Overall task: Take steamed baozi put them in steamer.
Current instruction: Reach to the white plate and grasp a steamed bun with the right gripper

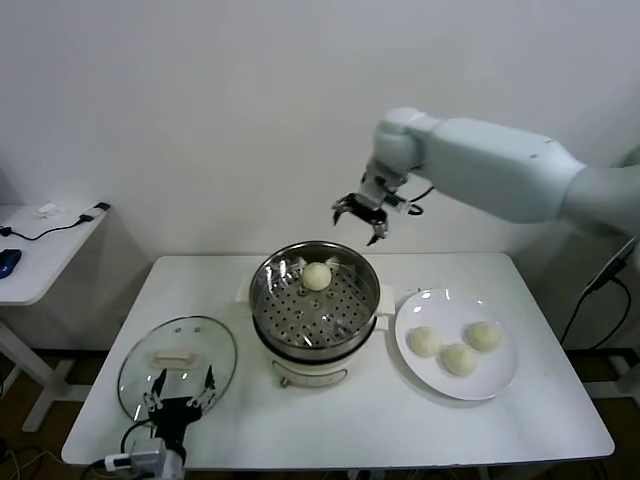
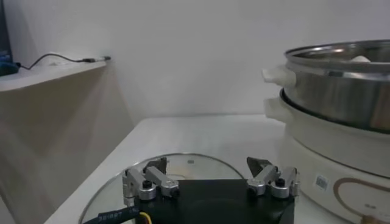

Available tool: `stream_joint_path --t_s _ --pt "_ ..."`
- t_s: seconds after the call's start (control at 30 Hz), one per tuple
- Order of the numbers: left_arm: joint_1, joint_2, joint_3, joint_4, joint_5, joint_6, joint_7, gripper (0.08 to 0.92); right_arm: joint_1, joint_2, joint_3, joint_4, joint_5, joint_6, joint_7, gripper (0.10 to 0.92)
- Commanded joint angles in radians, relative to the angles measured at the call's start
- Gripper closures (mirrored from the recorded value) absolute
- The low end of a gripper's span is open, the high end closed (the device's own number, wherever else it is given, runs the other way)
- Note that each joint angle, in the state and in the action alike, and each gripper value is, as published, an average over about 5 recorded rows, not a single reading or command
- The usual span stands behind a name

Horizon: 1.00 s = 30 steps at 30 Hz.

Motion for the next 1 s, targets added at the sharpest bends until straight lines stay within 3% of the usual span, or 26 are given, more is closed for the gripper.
stream_joint_path --t_s 0.03,0.2,0.33,0.63,1.0 --pt "-0.012 0.004 -0.002 -0.004 0.001 -0.007 0.001 0.177 0.127 -0.382 -0.3 0.214 0.341 -0.418 -0.002 0.203" --pt "-0.014 0.002 -0.001 -0.004 0.001 -0.007 0.002 0.177 -0.02 -0.485 -0.275 0.353 0.353 -0.56 0.099 0.203" --pt "-0.011 -0.001 -0.001 -0.001 0.003 -0.008 0.001 0.177 -0.198 -0.495 -0.161 0.367 0.339 -0.632 0.165 0.203" --pt "0.007 -0.007 -0.003 -0.002 0.015 -0.01 0.0 0.177 -0.442 -0.365 0.004 0.174 0.224 -0.669 0.215 0.203" --pt "0.016 -0.009 -0.007 0.004 0.022 -0.014 0.0 0.177 -0.557 -0.235 0.115 0.027 0.193 -0.663 0.243 0.203"
